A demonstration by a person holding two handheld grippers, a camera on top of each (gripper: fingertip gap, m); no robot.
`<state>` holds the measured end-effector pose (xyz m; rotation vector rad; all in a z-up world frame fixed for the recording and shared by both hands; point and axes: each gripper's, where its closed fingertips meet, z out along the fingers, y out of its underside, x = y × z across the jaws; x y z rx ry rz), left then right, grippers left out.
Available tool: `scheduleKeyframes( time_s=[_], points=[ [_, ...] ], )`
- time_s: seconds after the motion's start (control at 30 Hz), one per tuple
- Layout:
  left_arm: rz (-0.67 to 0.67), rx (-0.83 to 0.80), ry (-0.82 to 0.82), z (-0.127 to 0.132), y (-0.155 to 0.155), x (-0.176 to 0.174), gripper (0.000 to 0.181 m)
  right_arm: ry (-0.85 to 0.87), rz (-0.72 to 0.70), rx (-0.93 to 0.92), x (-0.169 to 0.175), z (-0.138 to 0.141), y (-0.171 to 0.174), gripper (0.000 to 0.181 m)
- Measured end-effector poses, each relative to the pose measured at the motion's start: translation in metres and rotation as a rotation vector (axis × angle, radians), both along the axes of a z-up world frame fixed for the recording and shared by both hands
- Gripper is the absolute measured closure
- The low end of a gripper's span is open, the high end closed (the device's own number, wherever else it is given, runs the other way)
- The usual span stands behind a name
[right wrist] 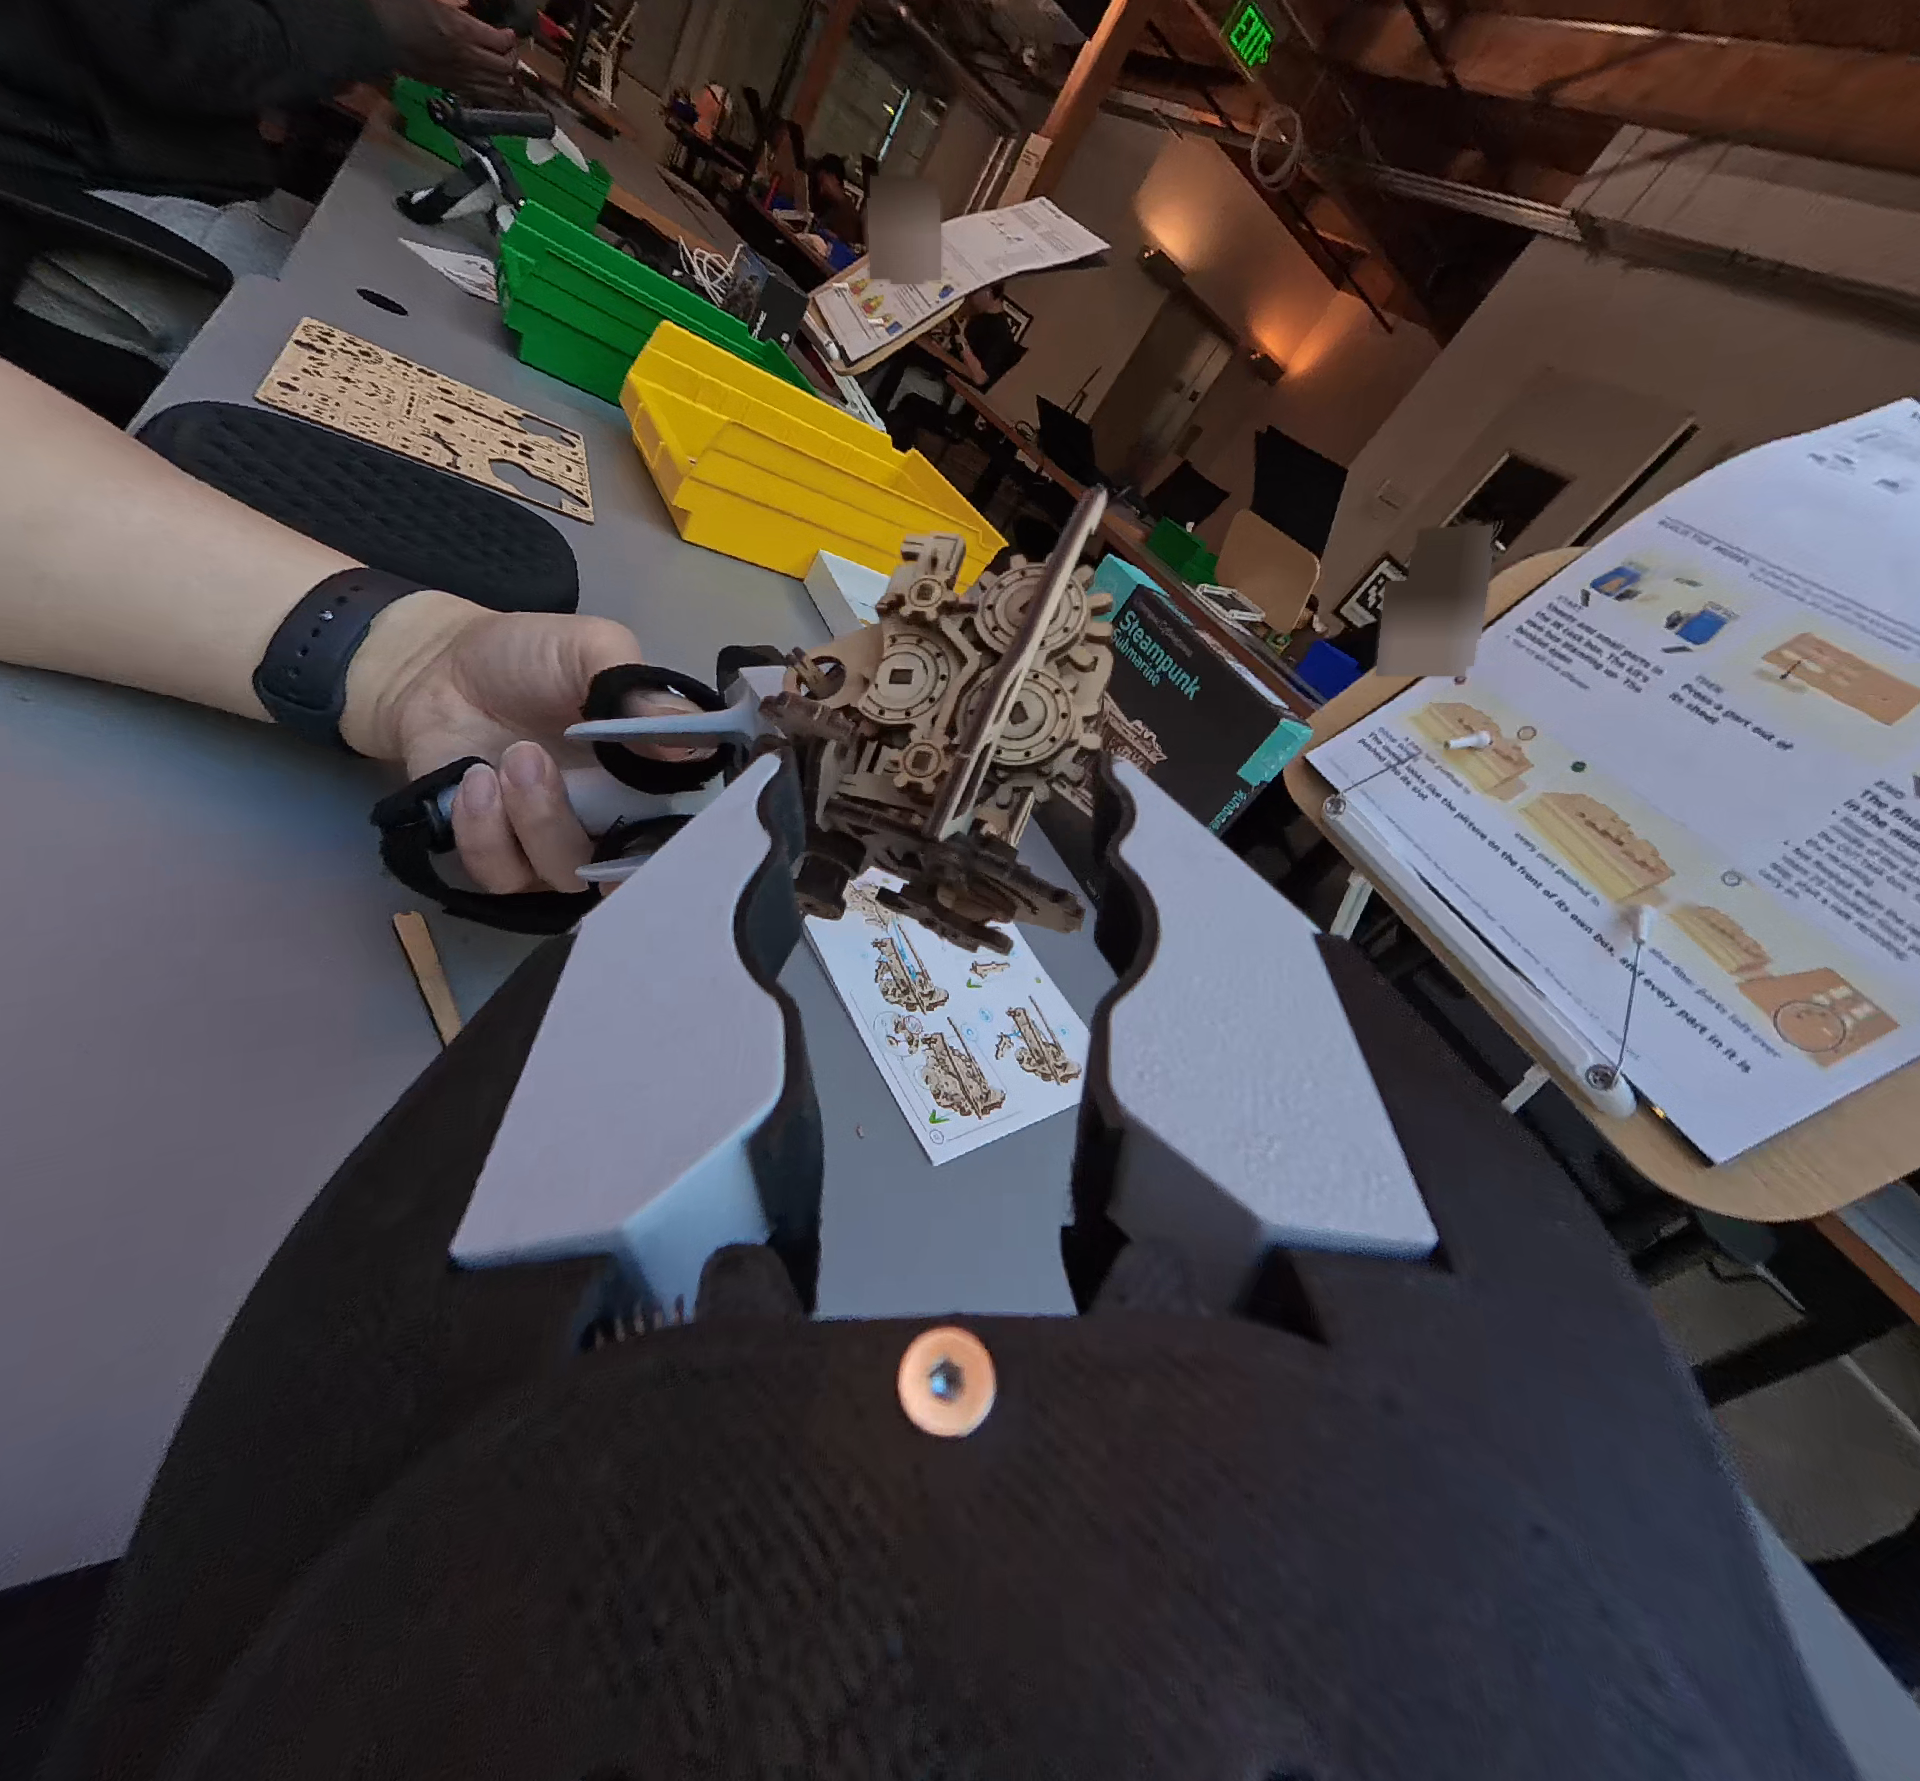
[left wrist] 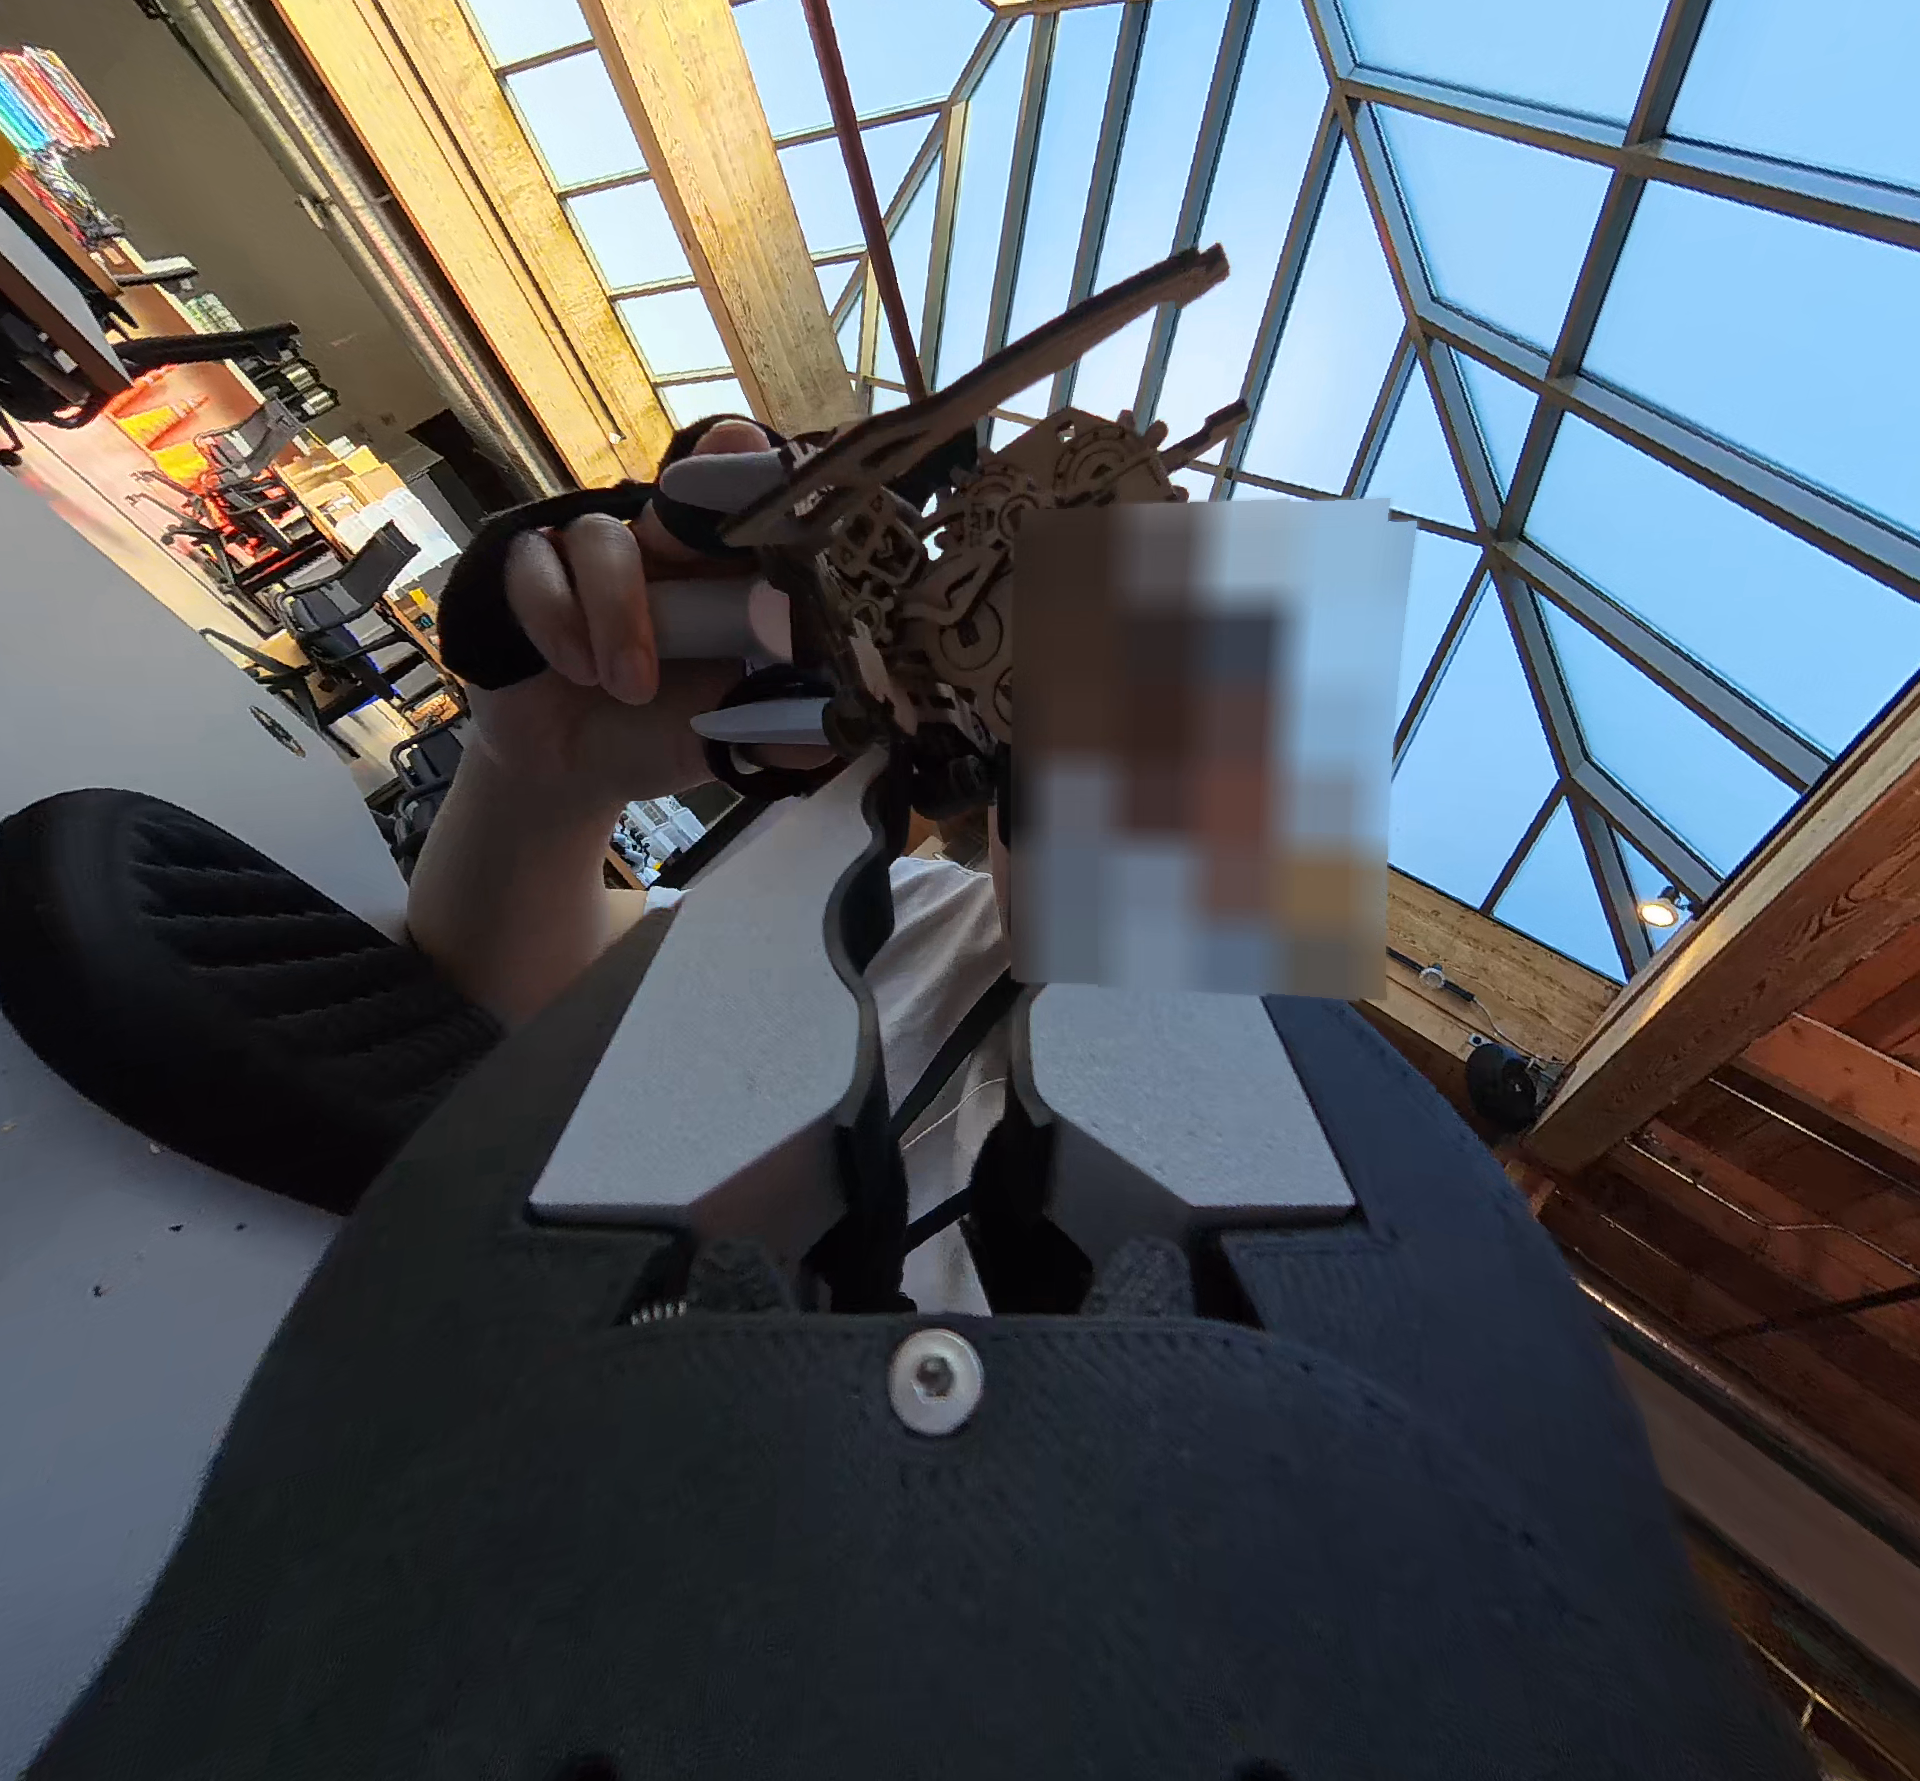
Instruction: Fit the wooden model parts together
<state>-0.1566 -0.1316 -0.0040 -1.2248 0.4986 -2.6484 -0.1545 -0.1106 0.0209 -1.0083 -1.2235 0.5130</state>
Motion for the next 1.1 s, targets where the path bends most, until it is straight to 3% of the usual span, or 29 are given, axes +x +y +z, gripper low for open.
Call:
scheduleKeyframes(
  time_s=[0.6,1.1],
  points=[
    [0.000,0.013,-0.013,0.0037,-0.0040,0.0016,0.167,0.011,-0.031,0.105,0.0019,0.0060,-0.0098,0.133],
    [0.033,-0.013,-0.018,0.0050,0.0017,0.0012,0.168,0.047,-0.004,0.058,0.0010,0.0064,-0.0048,0.131]
  ],
)
